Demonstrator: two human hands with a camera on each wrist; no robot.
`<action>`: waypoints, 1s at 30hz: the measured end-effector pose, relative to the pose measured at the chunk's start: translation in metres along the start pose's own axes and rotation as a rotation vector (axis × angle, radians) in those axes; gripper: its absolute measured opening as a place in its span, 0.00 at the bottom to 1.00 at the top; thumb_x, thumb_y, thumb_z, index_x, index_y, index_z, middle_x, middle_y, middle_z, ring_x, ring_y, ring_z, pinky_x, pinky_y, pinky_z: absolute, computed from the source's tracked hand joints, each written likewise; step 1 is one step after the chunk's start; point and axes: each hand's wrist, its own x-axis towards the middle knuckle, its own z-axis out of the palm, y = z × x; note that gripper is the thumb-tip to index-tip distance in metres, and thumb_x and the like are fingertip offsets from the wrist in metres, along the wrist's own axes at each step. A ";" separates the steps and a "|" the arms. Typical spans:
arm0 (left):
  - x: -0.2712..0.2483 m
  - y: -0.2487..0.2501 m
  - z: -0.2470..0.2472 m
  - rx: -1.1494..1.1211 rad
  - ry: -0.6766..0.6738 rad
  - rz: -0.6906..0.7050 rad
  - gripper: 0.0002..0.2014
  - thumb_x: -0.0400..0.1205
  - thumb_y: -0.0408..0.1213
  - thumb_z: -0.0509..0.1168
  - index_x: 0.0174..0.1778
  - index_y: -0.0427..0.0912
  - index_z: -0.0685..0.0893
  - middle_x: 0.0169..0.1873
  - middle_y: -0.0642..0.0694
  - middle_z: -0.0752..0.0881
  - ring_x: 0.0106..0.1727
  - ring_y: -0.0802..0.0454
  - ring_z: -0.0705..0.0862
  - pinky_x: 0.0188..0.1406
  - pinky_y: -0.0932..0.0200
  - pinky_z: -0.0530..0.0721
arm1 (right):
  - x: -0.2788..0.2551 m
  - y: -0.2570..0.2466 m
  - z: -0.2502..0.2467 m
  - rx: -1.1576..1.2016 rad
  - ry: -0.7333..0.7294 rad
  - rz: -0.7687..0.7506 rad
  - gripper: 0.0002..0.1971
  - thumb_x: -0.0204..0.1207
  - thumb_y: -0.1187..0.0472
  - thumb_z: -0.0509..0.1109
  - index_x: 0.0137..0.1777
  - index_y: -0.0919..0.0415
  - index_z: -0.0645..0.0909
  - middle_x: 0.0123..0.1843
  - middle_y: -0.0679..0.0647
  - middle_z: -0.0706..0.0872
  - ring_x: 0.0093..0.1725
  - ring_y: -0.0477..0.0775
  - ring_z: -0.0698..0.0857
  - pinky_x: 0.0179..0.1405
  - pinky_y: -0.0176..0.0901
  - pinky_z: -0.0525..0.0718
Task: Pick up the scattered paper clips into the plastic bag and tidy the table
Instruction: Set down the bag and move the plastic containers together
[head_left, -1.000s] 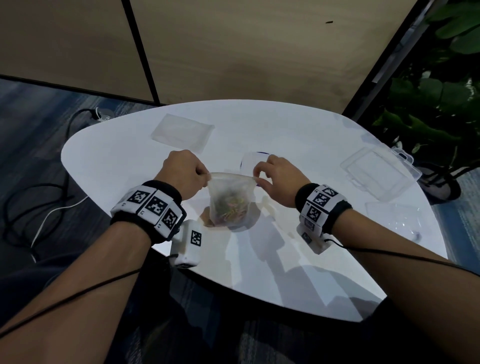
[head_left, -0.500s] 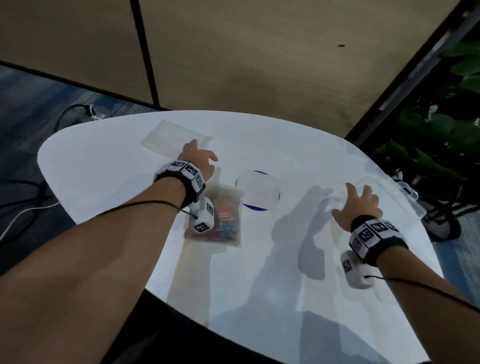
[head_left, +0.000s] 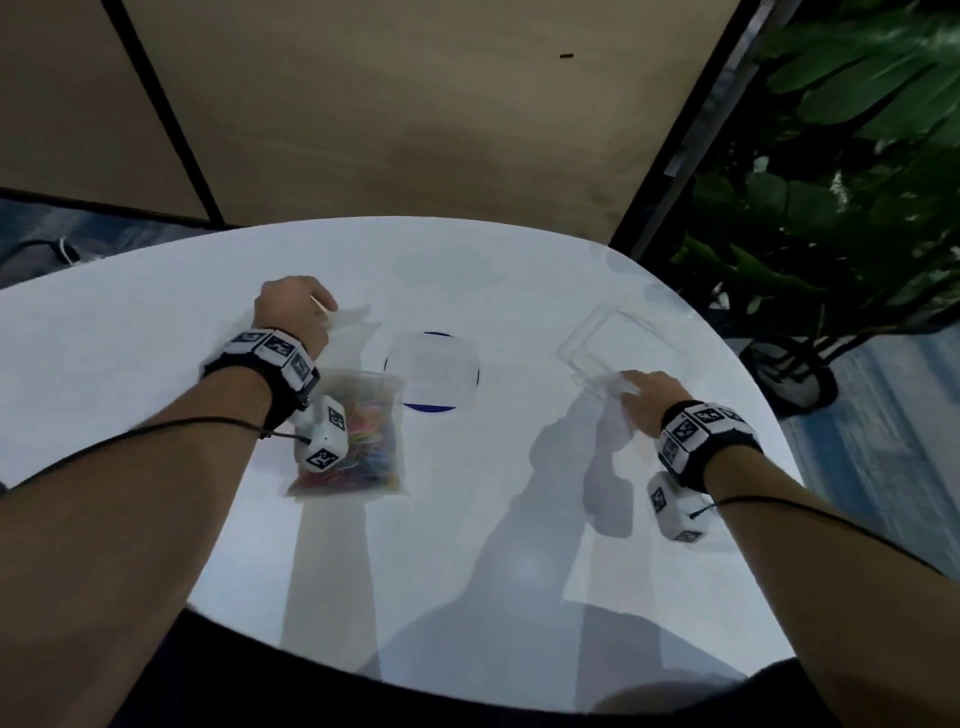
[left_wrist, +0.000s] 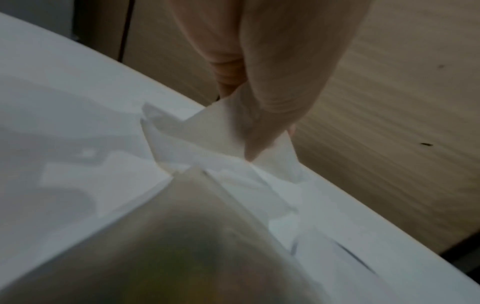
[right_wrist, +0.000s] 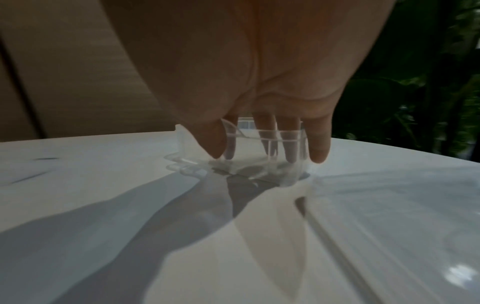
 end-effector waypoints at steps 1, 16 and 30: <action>-0.005 0.010 -0.003 -0.055 0.021 0.009 0.14 0.74 0.20 0.64 0.47 0.41 0.88 0.40 0.40 0.91 0.43 0.43 0.88 0.40 0.60 0.83 | -0.007 -0.011 -0.001 -0.020 -0.018 -0.056 0.22 0.85 0.59 0.55 0.79 0.54 0.68 0.75 0.63 0.74 0.71 0.66 0.75 0.66 0.52 0.75; -0.122 0.109 0.029 -0.049 -0.259 0.658 0.23 0.88 0.32 0.52 0.74 0.59 0.77 0.62 0.50 0.84 0.62 0.49 0.82 0.64 0.55 0.79 | -0.144 -0.083 0.020 0.541 -0.176 -0.378 0.20 0.79 0.62 0.67 0.70 0.54 0.80 0.63 0.56 0.86 0.49 0.57 0.90 0.44 0.44 0.89; -0.168 0.115 0.092 0.161 -0.715 0.581 0.23 0.89 0.39 0.50 0.82 0.57 0.67 0.66 0.38 0.84 0.64 0.39 0.84 0.66 0.50 0.81 | -0.087 0.069 0.033 0.200 -0.008 0.594 0.65 0.58 0.26 0.74 0.85 0.50 0.39 0.85 0.71 0.46 0.82 0.79 0.54 0.75 0.74 0.64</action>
